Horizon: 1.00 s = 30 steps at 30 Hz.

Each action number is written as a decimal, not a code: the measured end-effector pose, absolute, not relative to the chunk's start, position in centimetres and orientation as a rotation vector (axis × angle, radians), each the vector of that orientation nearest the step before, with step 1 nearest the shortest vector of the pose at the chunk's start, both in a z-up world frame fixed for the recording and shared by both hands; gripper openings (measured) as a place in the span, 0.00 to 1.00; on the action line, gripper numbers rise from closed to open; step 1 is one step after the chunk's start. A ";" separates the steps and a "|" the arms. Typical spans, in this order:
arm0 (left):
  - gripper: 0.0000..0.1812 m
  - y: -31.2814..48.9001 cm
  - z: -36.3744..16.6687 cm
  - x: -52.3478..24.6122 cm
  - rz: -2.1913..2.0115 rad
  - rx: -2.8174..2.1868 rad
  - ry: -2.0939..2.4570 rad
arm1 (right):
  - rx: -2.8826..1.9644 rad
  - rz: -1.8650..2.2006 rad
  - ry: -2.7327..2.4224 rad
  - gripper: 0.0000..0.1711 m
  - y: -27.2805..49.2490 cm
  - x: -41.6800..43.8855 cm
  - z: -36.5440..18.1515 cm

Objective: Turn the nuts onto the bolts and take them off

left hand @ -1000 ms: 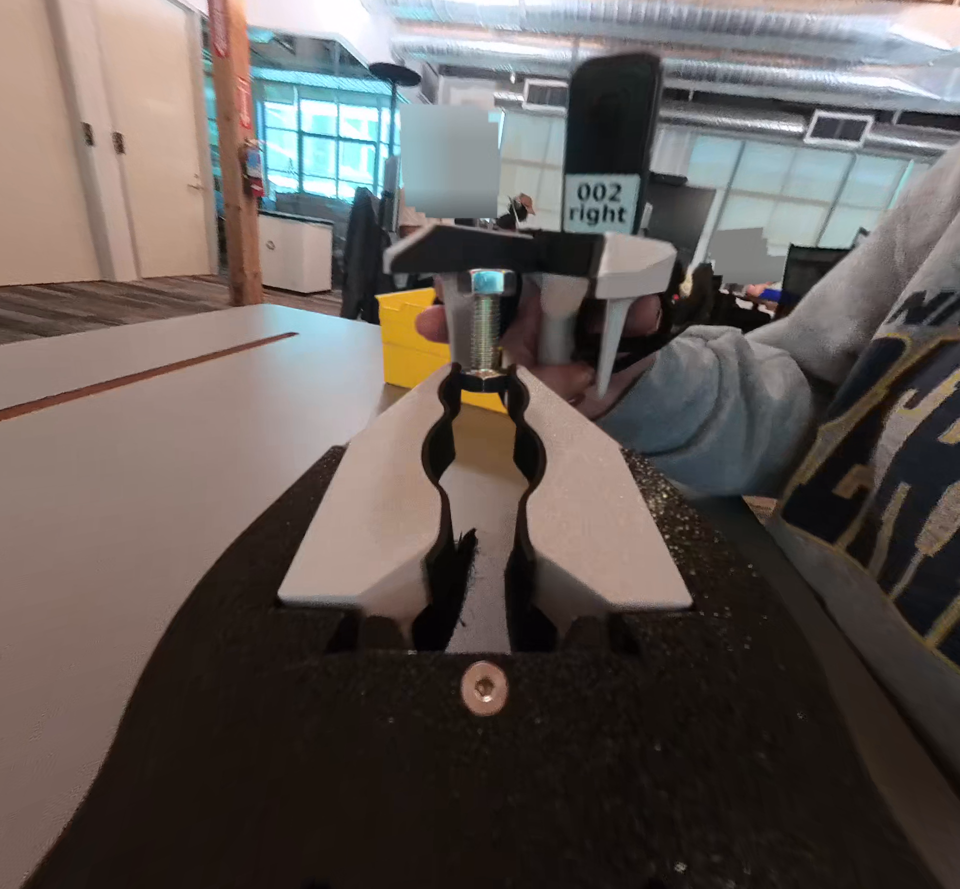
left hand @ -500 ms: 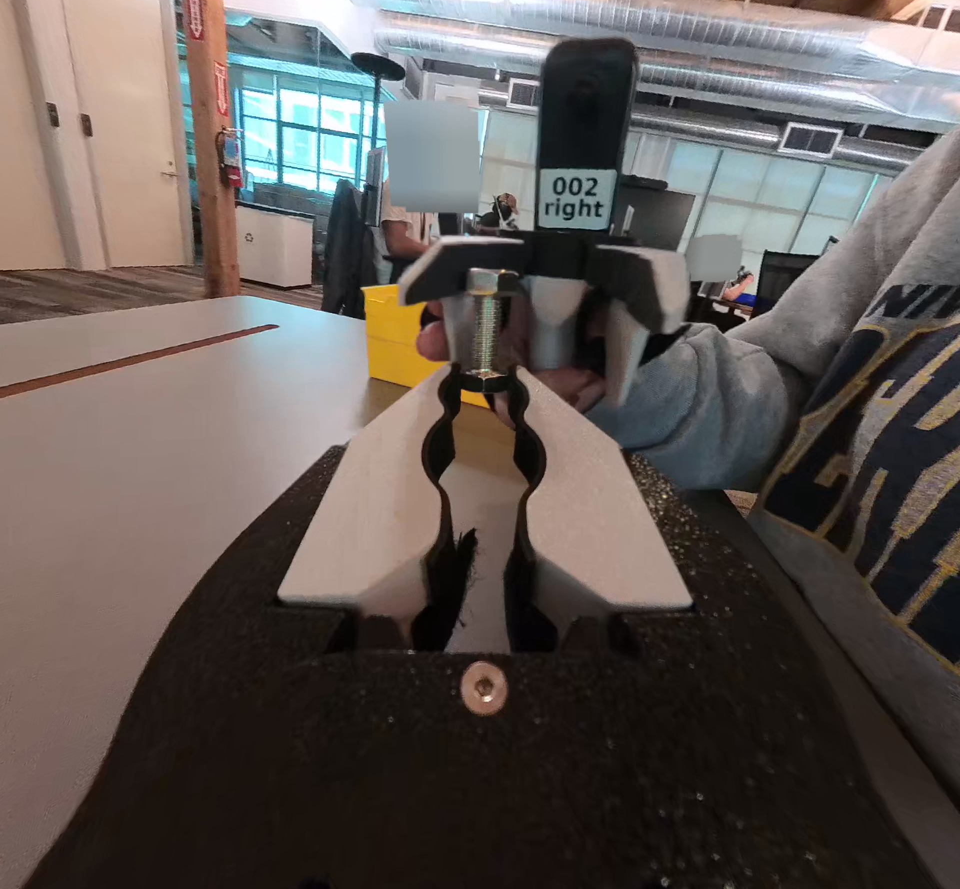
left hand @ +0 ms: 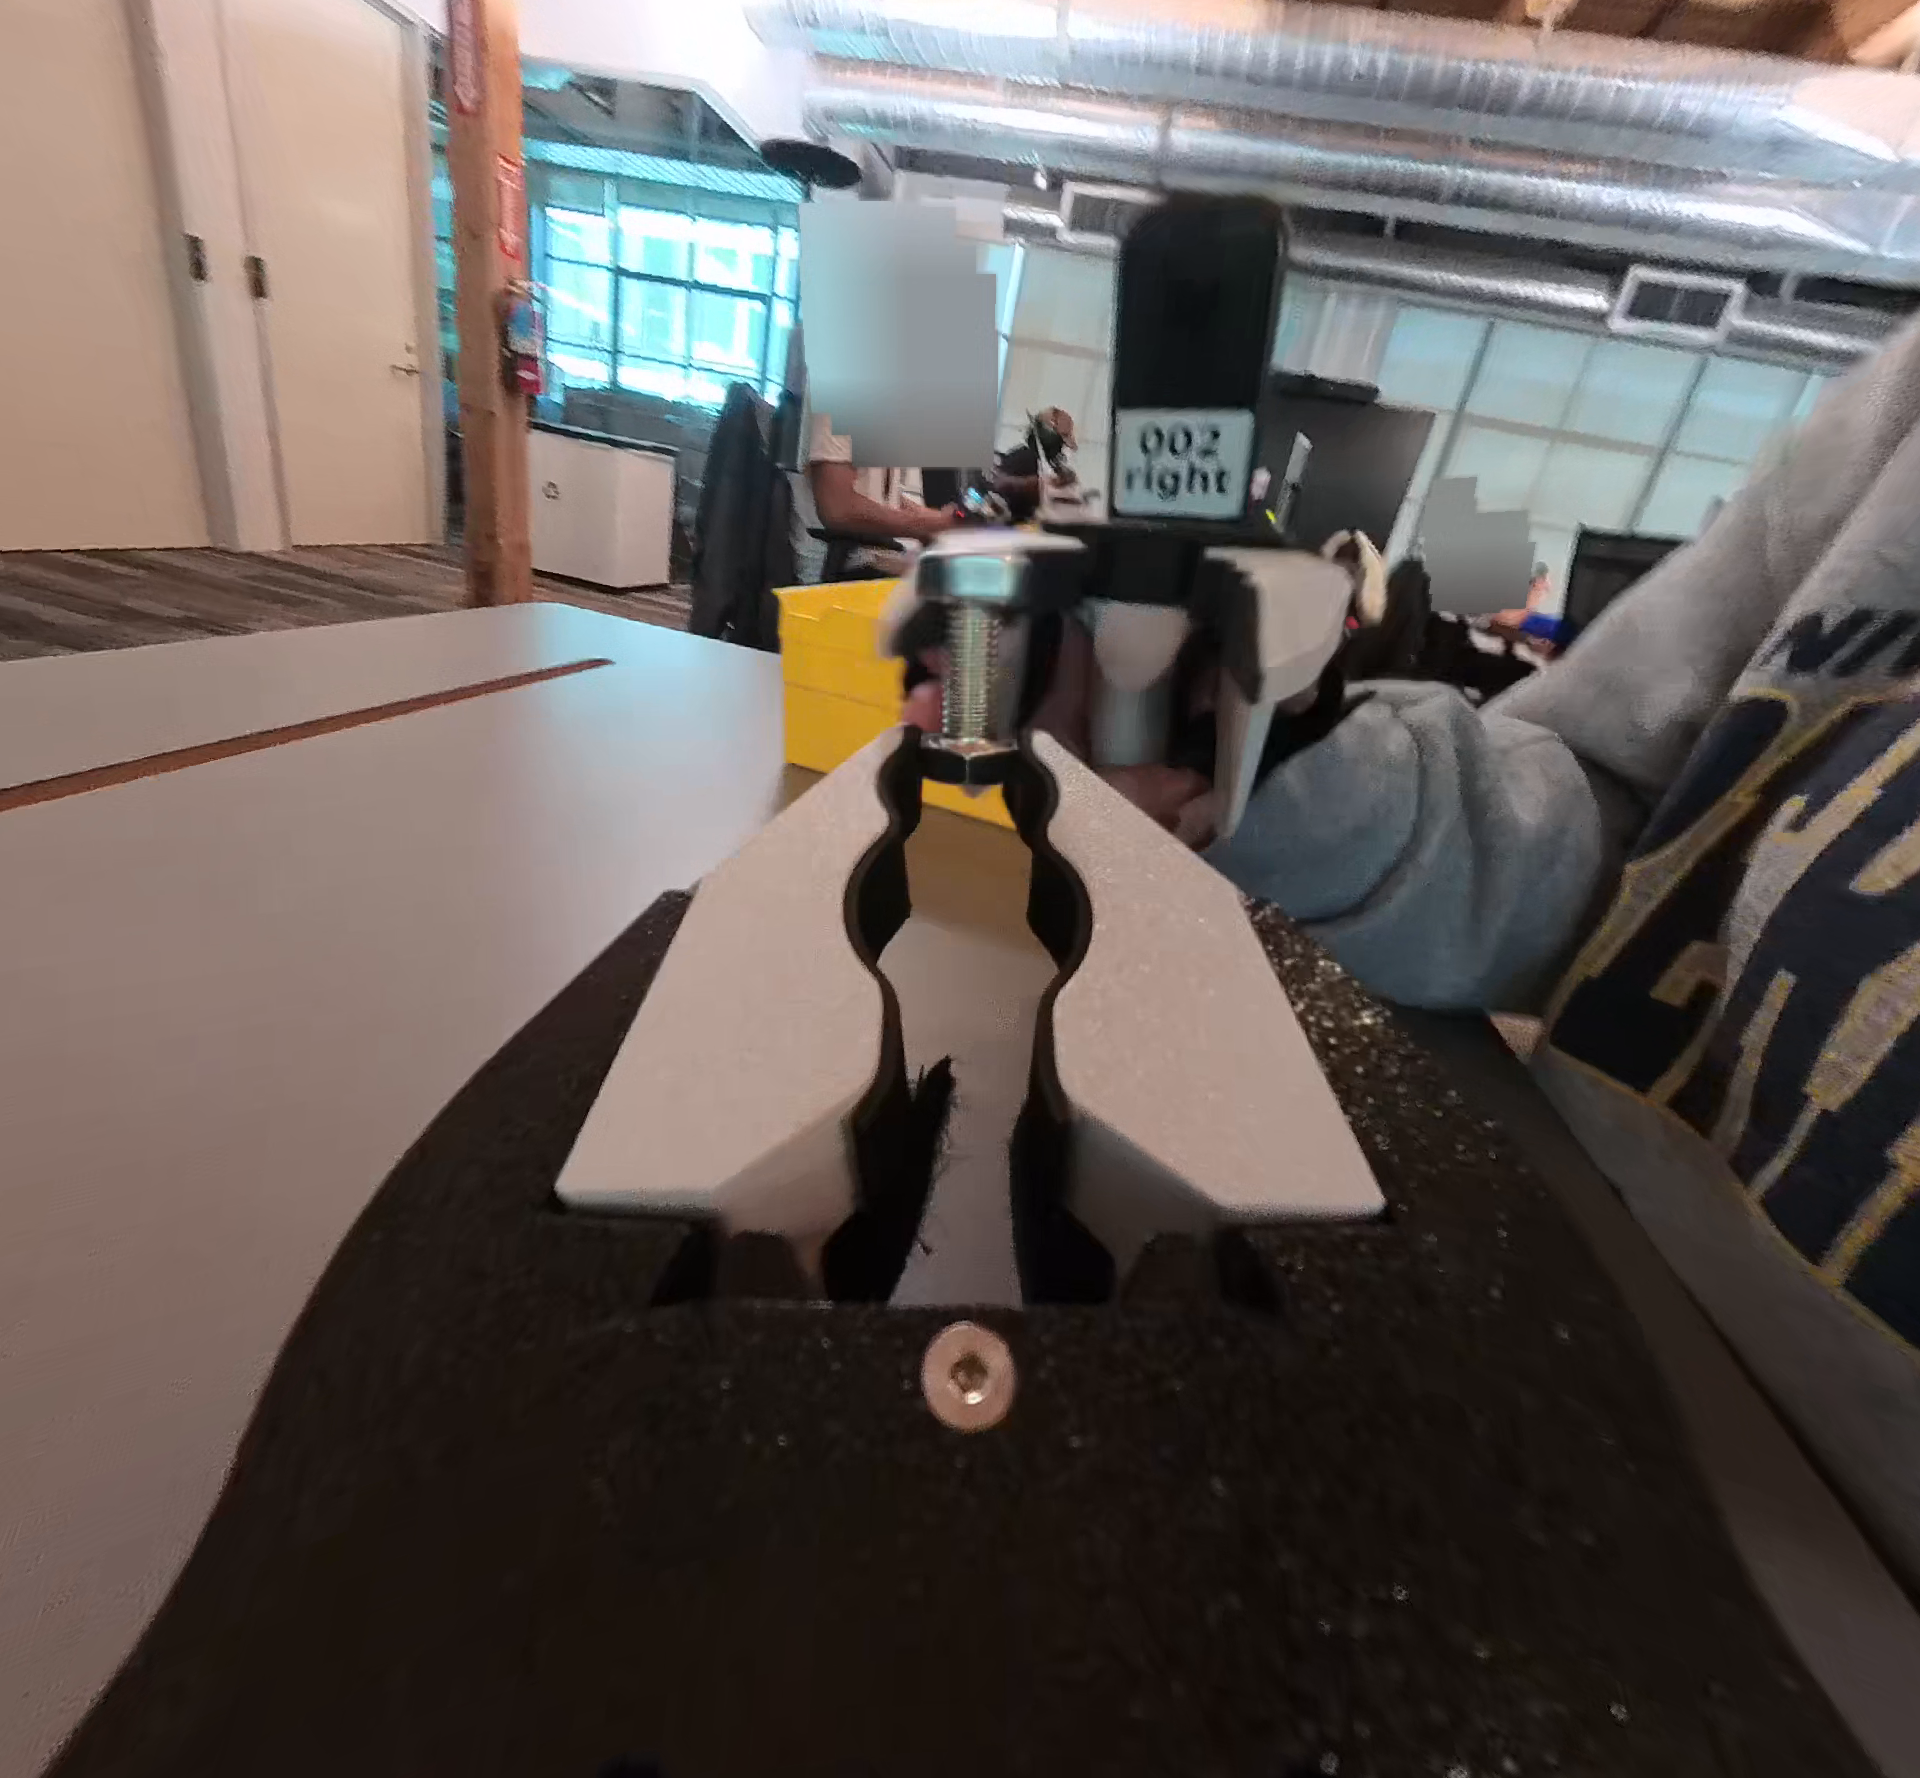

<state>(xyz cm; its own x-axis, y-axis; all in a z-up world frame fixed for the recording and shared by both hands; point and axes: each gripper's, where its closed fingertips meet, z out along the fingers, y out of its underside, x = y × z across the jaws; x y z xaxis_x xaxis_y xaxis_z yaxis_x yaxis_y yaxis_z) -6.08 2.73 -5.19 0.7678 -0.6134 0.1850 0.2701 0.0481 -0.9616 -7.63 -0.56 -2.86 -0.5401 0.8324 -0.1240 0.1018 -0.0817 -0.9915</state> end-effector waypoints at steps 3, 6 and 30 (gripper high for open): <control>0.09 2.6 -4.7 -6.3 -0.708 -1.352 0.298 | -1.055 1.674 -1.571 0.27 1.1 -7.3 -2.9; 0.09 2.9 -5.9 -3.8 -0.740 -1.405 0.393 | -1.036 1.677 -1.598 0.32 0.1 -8.2 -2.9; 0.09 3.2 -5.8 -6.4 -0.709 -1.402 0.311 | -1.040 1.637 -1.546 0.29 0.9 -7.7 -2.7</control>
